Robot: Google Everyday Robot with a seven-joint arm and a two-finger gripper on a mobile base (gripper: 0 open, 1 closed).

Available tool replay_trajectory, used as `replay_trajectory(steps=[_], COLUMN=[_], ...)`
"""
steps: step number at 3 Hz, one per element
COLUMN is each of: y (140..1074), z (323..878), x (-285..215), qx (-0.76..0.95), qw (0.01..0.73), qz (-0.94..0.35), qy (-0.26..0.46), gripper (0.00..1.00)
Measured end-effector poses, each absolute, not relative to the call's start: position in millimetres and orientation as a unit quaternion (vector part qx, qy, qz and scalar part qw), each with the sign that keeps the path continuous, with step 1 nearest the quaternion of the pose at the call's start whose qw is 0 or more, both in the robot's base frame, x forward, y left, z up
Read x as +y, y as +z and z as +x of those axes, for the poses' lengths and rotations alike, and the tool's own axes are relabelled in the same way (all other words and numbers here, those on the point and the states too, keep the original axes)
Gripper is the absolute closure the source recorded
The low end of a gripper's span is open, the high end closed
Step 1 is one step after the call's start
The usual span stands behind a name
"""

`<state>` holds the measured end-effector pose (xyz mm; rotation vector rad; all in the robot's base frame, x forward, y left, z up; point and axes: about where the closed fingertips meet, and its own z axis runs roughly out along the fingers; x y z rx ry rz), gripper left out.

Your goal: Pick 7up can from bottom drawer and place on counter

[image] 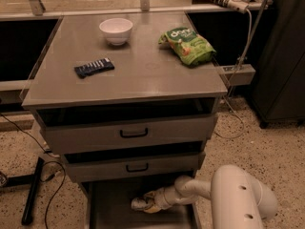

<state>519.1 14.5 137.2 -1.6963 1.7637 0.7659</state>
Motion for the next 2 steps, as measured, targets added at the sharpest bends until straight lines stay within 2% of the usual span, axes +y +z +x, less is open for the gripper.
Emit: replay_trajectory(steps=[2], y=[139.9], z=[513.0], x=[9.9], qx=[0.663], qw=[0.285], qz=[-0.627], qy=[0.291], gripper=[1.00])
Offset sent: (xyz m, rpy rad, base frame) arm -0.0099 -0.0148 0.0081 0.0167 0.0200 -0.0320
